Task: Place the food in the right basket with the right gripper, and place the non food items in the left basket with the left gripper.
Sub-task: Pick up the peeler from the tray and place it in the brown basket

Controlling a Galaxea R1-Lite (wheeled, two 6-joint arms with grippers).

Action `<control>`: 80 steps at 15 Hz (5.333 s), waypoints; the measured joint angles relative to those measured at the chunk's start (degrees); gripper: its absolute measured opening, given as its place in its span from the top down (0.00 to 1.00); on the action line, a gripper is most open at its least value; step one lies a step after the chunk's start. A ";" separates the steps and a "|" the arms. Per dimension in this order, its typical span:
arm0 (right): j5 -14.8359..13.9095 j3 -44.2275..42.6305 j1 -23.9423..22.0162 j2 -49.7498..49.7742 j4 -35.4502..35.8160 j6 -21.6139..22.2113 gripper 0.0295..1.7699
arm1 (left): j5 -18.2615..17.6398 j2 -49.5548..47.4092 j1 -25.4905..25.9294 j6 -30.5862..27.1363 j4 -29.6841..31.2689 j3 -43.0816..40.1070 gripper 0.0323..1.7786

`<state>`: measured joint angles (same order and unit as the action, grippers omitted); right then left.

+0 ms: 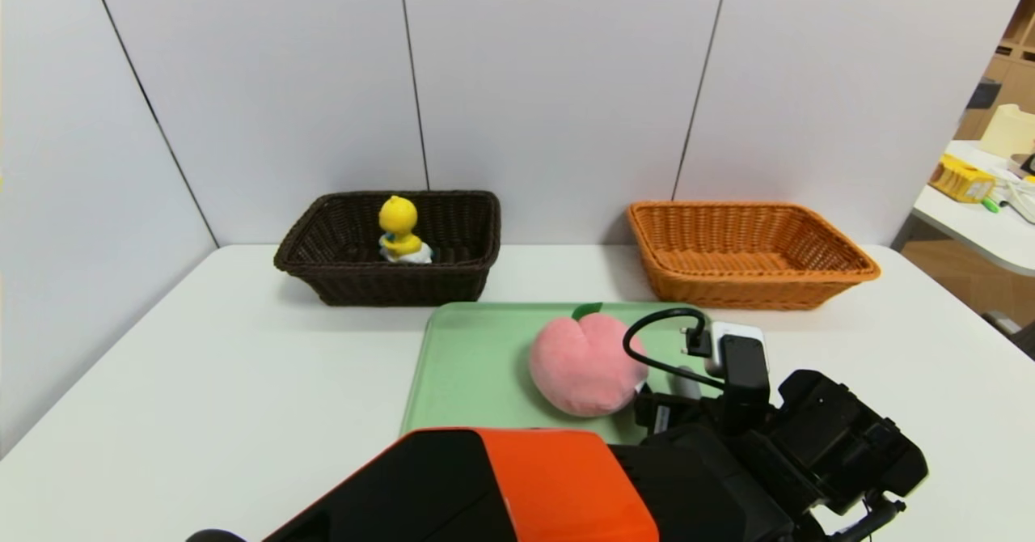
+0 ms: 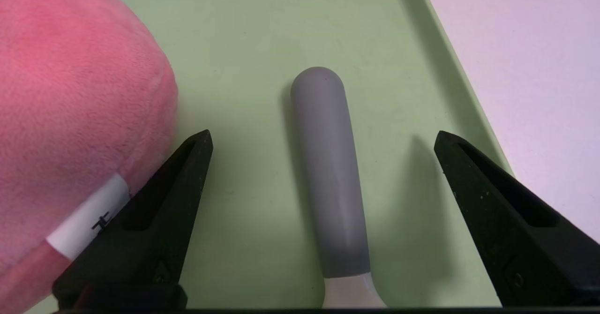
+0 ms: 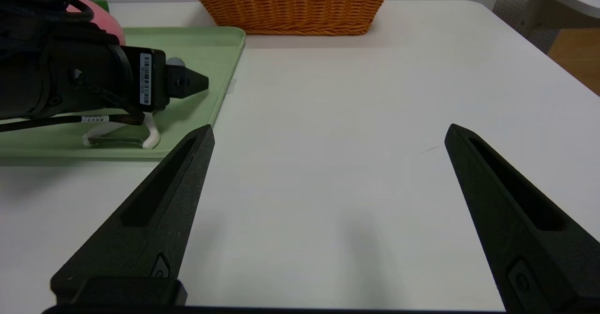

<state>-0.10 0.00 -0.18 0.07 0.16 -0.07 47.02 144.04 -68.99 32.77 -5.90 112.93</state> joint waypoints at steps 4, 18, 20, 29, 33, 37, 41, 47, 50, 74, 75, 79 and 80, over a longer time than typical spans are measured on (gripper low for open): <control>0.02 0.00 0.00 0.00 0.00 -0.02 0.04 | 0.00 0.04 0.00 -1.38 -0.05 0.00 0.05; 0.02 0.00 0.00 0.00 -0.02 0.02 0.04 | -0.02 0.11 0.00 -2.36 -0.05 0.00 0.37; 0.00 0.00 0.00 0.00 0.00 -0.02 0.04 | -0.05 0.11 0.00 -2.29 -0.02 0.00 0.50; 0.00 0.00 0.00 0.00 0.00 0.00 0.04 | -0.06 -0.38 0.00 -2.43 -0.16 0.00 0.85; 0.00 0.00 0.00 0.00 0.00 0.02 0.04 | -0.11 -2.39 -0.11 -3.19 -0.99 -0.12 0.85; 0.00 0.00 0.00 0.00 -0.02 0.00 0.04 | -0.24 -6.51 -0.57 -4.35 -2.58 -0.67 0.85; 0.02 0.00 0.00 0.00 0.00 0.00 0.04 | -0.37 -11.13 -1.63 -4.52 -6.33 -1.33 0.85; 0.00 0.00 0.00 0.00 0.00 0.00 0.04 | -0.37 -17.77 0.83 -11.54 -7.11 -0.73 0.85; 0.02 0.00 0.00 0.00 0.00 0.00 0.04 | -0.48 -20.92 4.71 -19.41 -7.16 -1.06 0.85; 0.00 0.00 0.00 0.00 0.00 0.00 0.04 | -40.19 -22.93 48.21 -69.28 1.00 -10.46 0.85; 0.00 0.00 0.00 0.00 0.00 0.00 0.04 | -41.79 -22.10 48.26 -69.93 2.27 -10.26 0.85; 0.02 0.00 0.00 0.00 0.00 0.02 0.04 | -46.97 -20.02 48.74 -72.40 4.85 -10.02 0.85; 0.00 0.00 0.00 0.00 0.00 0.00 0.04 | -47.42 -19.81 48.65 -72.64 4.86 -10.02 0.85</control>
<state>-0.10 0.00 -0.18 0.07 0.16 -0.07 -0.40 124.23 -20.33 -39.88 -1.04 102.91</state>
